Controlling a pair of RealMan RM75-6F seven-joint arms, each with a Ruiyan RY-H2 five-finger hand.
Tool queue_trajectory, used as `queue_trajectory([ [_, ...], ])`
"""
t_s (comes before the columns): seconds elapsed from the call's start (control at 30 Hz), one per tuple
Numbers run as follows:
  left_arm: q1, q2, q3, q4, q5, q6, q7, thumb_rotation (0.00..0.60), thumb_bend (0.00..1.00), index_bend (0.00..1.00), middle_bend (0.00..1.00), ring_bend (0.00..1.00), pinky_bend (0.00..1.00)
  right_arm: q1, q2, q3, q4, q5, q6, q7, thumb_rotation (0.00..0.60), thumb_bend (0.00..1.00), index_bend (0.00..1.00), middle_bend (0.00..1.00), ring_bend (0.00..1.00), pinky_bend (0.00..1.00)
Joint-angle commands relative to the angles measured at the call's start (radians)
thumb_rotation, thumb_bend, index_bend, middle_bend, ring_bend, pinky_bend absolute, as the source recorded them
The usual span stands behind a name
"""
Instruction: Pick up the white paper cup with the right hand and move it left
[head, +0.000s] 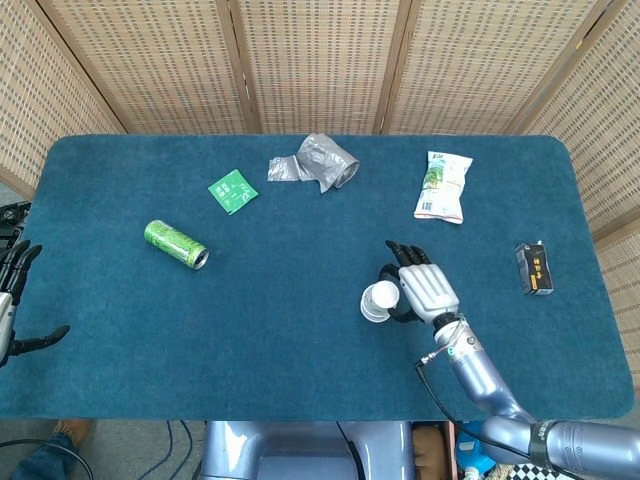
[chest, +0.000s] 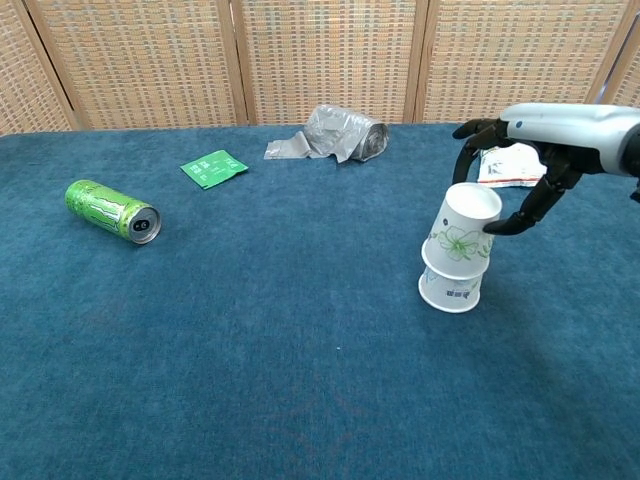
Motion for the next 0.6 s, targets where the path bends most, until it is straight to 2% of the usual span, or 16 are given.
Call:
queue_trajectory([
  [0.03, 0.000, 0.000, 0.000, 0.000, 0.000, -0.001, 0.001, 0.600, 0.11, 0.00, 0.00, 0.00, 0.00, -0.002, 0.030, 0.010, -0.045, -0.016, 0.017, -0.002, 0.600, 0.40, 0.42, 0.01, 0.00, 0.00],
  [0.37, 0.001, 0.000, 0.002, -0.004, 0.005, 0.003, 0.002, 0.600, 0.11, 0.00, 0.00, 0.00, 0.00, 0.008, 0.099, 0.027, -0.186, -0.032, 0.038, -0.029, 0.600, 0.40, 0.42, 0.01, 0.00, 0.00],
  [0.4, 0.001, 0.000, 0.004, -0.005, 0.009, 0.002, 0.003, 0.600, 0.11, 0.00, 0.00, 0.00, 0.00, 0.031, 0.097, 0.046, -0.205, -0.035, 0.030, -0.041, 0.600, 0.40, 0.42, 0.01, 0.00, 0.00],
  [0.6, 0.002, 0.001, 0.004, -0.004, 0.010, 0.004, -0.003, 0.600, 0.11, 0.00, 0.00, 0.00, 0.00, 0.094, 0.058, 0.076, -0.189, 0.041, 0.028, -0.091, 0.600, 0.40, 0.42, 0.01, 0.00, 0.00],
])
